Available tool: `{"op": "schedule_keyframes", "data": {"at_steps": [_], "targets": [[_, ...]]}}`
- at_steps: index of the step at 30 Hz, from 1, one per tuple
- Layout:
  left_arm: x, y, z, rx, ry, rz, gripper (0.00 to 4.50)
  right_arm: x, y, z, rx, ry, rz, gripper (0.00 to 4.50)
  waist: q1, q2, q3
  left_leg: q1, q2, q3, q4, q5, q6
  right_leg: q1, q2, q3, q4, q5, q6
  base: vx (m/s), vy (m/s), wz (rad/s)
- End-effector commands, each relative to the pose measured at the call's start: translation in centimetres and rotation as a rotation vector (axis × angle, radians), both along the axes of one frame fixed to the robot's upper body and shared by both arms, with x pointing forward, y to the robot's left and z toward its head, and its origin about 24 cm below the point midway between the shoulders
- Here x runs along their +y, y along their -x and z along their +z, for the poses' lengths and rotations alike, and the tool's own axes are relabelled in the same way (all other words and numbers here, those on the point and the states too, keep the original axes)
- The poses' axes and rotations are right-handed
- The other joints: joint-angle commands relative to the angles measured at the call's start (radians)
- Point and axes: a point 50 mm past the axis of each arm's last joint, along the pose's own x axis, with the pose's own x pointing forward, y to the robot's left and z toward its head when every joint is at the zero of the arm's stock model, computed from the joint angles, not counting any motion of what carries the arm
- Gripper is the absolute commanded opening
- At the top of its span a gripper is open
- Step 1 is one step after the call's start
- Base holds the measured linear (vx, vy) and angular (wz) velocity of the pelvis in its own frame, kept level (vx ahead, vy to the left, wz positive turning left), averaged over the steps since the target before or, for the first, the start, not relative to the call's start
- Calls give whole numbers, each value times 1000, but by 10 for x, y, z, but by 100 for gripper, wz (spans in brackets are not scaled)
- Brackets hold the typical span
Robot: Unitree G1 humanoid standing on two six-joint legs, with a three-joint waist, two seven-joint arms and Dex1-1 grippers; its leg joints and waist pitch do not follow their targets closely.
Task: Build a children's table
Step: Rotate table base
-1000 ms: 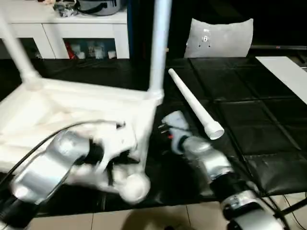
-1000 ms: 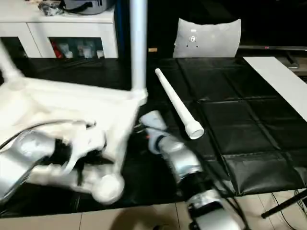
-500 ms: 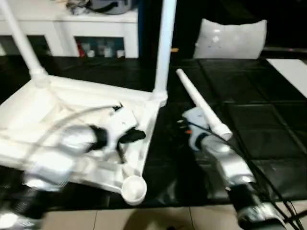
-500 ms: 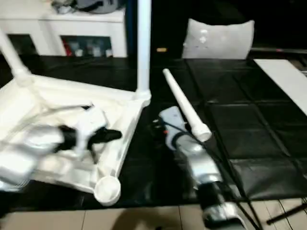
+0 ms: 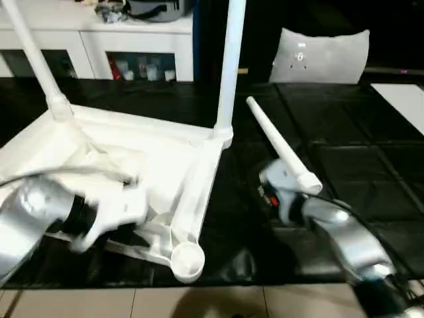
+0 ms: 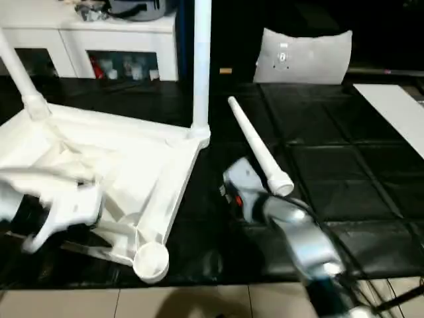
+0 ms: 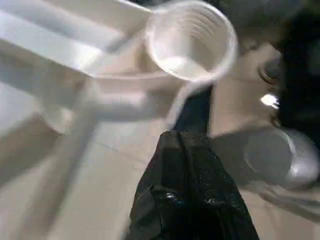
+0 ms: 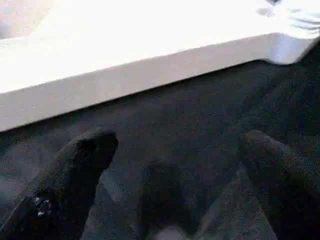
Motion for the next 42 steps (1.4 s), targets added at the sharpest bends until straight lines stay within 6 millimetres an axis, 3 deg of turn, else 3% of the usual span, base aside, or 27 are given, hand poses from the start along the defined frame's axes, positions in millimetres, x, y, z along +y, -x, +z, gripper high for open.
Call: {"op": "schedule_keyframes", "data": {"at_steps": [1,6,11,14,15,16,17,18,19,20,21,22,23,24,25,26,27,28,29,30,31,32,33,34,36,41,42], "targets": [[-1,7,1,39,-23,-30,1,1,10,10,21,-21,98,450,0,19,-46,0,7,2,-72,-282,38,49,-63,47,-94,-590,-35,0,0,0],[-4,17,-5,111,-41,-49,1,-6,33,21,110,-21,259,450,-5,18,-38,16,-2,1,-60,-338,41,41,-60,28,-124,-733,35,0,0,0],[-10,-13,-28,-106,-88,49,1,-17,36,26,118,44,265,450,-15,24,-40,20,-6,-5,-53,-366,43,42,-51,1,-142,-724,62,0,0,0],[-17,-29,-32,-198,-68,102,1,-25,27,29,83,80,207,450,-32,36,-39,29,17,-26,-64,-473,42,67,-56,-43,-154,-659,63,0,0,0],[-18,-31,-32,-208,-61,109,1,-26,25,29,79,84,195,450,-32,41,-36,32,26,-34,-75,-511,39,72,-55,-46,-153,-643,60,0,0,0],[-18,-31,-32,-208,-61,109,1,-26,25,29,79,84,195,450,-39,50,-33,12,66,-61,-115,-637,25,112,-62,-33,-90,-518,31,0,0,0],[-21,-36,-33,-231,-50,123,1,-29,22,31,74,93,168,450,-39,50,-33,12,66,-61,-115,-637,25,112,-62,-33,-90,-518,31,0,0,0],[-27,-42,-35,-257,-29,147,1,-33,18,34,79,97,135,450,-4,51,-21,-8,116,-73,-176,-761,6,124,-68,34,41,-365,-7,0,0,0],[-31,-47,-37,-286,-25,161,1,-35,15,37,83,96,102,450,-6,30,-16,10,101,-59,-168,-757,10,102,-66,49,24,-408,-6,0,0,0],[-35,-52,-40,-310,-10,186,1,-37,13,40,86,82,74,450,-5,-4,-6,107,-38,2,-5,-546,0,-26,-57,-1,-176,-885,92,-15,-71,18],[-39,-57,-41,-335,4,207,1,-37,11,42,89,63,54,450,-17,-15,-5,144,-84,25,86,-409,16,-76,-70,-26,-219,-1067,123,-15,-71,18],[-41,-61,-42,-356,15,218,1,-37,11,43,91,50,50,450,-23,-18,-26,56,-72,11,73,-282,45,16,-101,-40,-192,-1080,172,0,0,0],[-42,-61,-42,-357,16,221,1,-37,11,43,91,50,49,450,-11,7,-33,50,-55,5,43,-278,50,36,-99,-54,-194,-1013,181,55,41,-35],[-46,-69,-42,-394,47,272,1,-37,10,43,96,54,31,450,-23,52,-43,7,28,-46,-28,-408,39,107,-80,-92,-130,-694,167,55,41,-35],[-47,-70,-42,-401,54,281,1,-37,10,43,97,54,26,450,-10,70,-38,-33,99,-88,-96,-532,45,146,-81,-53,-7,-512,108,60,27,-18],[-50,-74,-42,-421,80,312,1,-37,9,43,85,45,13,450,9,72,-39,-23,134,-102,-157,-670,33,126,-88,31,88,-184,9,0,0,0],[-52,-75,-42,-428,90,326,1,-36,8,44,77,40,6,450,4,53,-30,2,110,-87,-153,-691,45,94,-81,59,95,-176,0,0,0,0],[-57,-76,-41,-430,133,348,1,-36,5,45,41,37,-24,450,8,15,-10,85,-68,-3,65,-383,-11,-28,-118,9,-151,-1016,128,0,0,0],[-60,-76,-40,-418,166,358,1,-35,3,46,12,40,-35,450,-6,-23,-23,46,-70,2,77,-279,9,-5,-126,15,-142,-1088,152,55,12,-22],[-63,-74,-37,-405,213,369,1,-34,0,49,-39,38,-63,450,1,-18,-44,-6,-60,-10,53,-207,21,56,-137,24,-116,-1036,164,55,12,-22],[-65,-73,-34,-398,249,381,1,-35,-2,49,-48,45,-97,450,15,-7,-48,-36,-35,-21,2,-147,20,73,-123,13,-99,-879,151,43,14,-31],[-67,-72,-31,-393,277,394,1,-36,-4,49,-50,51,-121,450,25,7,-64,-35,-24,-24,-20,-93,24,71,-92,20,-73,-635,100,0,0,0],[-67,-72,-30,-392,291,402,1,-36,-5,49,-51,56,-132,450,21,8,-65,-30,-18,-22,-28,-83,28,70,-80,20,-65,-542,60,0,0,0],[-69,-70,-27,-392,322,418,1,-37,-6,49,-53,66,-153,450,19,25,-66,-26,-7,-23,-39,-77,32,68,-71,22,-54,-431,-19,0,0,0],[-70,-68,-22,-378,377,469,1,-40,-12,47,-53,81,-226,450,8,28,-65,-31,4,-25,-45,-91,30,72,-67,21,-47,-367,-87,0,0,0],[-69,-65,-6,-402,581,650,1,-37,-21,50,-112,5,-350,450,5,21,-64,-30,6,-14,-49,-113,44,77,-74,25,-55,-346,-119,0,0,0],[-68,-66,-3,-423,608,692,1,-35,-20,50,-118,-11,-361,450,3,5,-65,-32,7,-11,-49,-108,47,77,-75,26,-56,-345,-115,0,0,0]]}}
